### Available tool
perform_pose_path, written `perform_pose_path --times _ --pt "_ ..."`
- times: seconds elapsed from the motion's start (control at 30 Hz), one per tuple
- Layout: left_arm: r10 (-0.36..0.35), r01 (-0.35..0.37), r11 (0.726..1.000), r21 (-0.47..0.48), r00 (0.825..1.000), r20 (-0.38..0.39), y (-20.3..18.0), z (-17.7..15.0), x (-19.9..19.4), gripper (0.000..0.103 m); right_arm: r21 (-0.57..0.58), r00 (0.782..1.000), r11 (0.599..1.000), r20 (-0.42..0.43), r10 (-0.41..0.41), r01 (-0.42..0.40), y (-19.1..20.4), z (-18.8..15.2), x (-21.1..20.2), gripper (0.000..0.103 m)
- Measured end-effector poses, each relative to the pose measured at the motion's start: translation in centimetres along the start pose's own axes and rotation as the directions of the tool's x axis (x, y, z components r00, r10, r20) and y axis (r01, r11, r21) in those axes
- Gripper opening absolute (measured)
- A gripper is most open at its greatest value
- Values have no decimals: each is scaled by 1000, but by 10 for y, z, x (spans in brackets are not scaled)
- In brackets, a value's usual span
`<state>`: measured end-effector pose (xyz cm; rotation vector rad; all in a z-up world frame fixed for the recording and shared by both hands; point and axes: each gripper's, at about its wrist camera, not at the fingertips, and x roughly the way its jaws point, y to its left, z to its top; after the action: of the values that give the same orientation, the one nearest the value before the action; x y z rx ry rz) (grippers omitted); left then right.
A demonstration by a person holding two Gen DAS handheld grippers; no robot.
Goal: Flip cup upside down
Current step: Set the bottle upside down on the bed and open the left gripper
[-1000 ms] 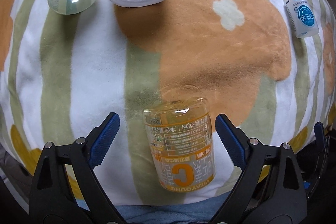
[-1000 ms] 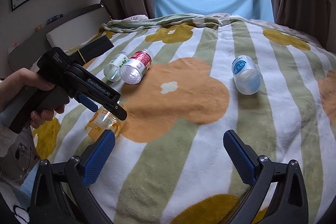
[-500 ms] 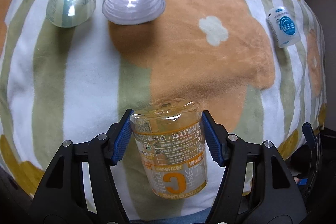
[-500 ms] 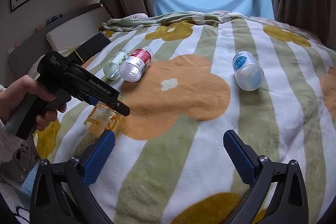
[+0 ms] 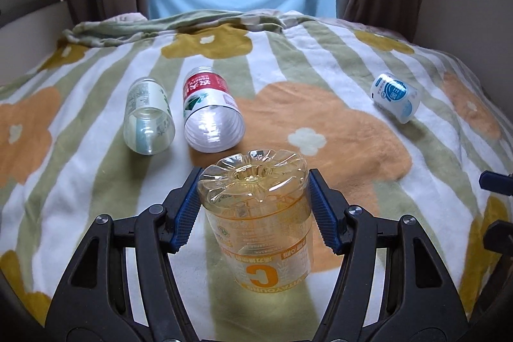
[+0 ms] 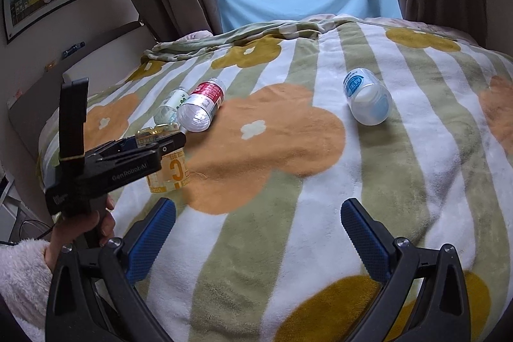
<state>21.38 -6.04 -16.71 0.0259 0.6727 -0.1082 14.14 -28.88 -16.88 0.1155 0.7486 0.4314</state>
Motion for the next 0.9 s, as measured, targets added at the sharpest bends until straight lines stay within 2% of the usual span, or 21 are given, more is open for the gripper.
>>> perform_pose_path --times 0.63,0.83,0.9 --pt "-53 53 999 -6 998 -35 -3 -31 -14 61 -42 1000 999 -23 5 -6 16 0 10 103" --pt "-33 33 999 9 999 -30 -5 -33 -15 61 -43 1000 999 -21 5 -6 16 0 9 103" --pt "-7 8 1000 31 999 -32 -8 -34 -15 68 -43 1000 999 -20 5 -6 16 0 9 103"
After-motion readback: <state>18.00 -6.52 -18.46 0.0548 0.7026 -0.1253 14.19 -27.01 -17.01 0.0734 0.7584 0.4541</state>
